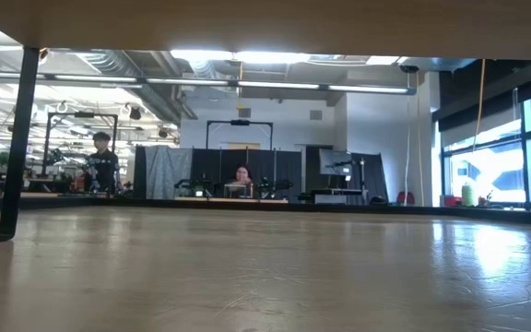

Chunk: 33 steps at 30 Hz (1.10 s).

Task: Pick & Place candle stick holders
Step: Adjust the red scented candle on the shelf

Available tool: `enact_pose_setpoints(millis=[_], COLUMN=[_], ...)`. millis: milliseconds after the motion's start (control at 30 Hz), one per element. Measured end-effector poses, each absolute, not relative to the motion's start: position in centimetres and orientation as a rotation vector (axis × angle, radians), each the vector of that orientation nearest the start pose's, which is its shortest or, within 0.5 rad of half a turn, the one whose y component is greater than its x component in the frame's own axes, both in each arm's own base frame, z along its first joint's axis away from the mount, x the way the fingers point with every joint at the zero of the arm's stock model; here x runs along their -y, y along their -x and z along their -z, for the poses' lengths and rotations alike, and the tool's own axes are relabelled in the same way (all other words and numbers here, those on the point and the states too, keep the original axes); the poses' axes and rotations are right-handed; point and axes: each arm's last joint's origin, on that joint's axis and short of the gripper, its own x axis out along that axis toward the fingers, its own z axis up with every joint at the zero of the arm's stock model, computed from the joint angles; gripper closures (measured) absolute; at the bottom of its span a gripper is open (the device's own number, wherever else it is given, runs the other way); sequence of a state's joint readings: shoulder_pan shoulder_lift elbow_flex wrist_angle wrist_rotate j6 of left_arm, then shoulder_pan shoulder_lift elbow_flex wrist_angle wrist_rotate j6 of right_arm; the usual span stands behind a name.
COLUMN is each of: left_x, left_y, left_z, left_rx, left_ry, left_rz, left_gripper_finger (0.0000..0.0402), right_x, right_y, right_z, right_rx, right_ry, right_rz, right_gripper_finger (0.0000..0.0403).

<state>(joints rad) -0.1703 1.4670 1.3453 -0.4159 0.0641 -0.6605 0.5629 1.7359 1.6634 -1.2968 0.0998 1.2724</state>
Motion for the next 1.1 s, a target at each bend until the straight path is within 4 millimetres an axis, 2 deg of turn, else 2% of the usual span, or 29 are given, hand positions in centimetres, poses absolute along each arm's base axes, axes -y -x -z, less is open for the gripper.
enact_pose_setpoints(millis=[267,667,767,900,1100], left_x=[5.7,5.7,5.7,5.7,5.7], left_y=[-32.1,-32.1,-32.1,-32.1,-32.1], left_z=[-34.6,-34.6,-34.6,-34.6,-34.6], left_rx=[-0.592,-0.588,-0.588,-0.588,-0.586], left_ry=[0.612,0.607,0.607,0.607,0.597], left_rz=[0.043,0.03,0.03,0.03,0.029], left_gripper_finger=[0.04,0.04,0.04,0.04,0.04], right_x=[-17.3,-17.2,-17.1,-16.7,-15.5], right_y=[-27.5,-27.6,-27.4,-26.6,-25.7], right_z=[-31.0,-31.0,-31.0,-31.8,-33.5], right_rx=[-1.385,-1.355,-1.394,-1.422,-1.277], right_ry=[-0.609,-0.592,-0.582,-0.583,-0.613], right_rz=[0.482,0.494,0.479,0.481,0.549], right_gripper_finger=[0.0096,0.0096,0.0096,0.0098,0.0125])
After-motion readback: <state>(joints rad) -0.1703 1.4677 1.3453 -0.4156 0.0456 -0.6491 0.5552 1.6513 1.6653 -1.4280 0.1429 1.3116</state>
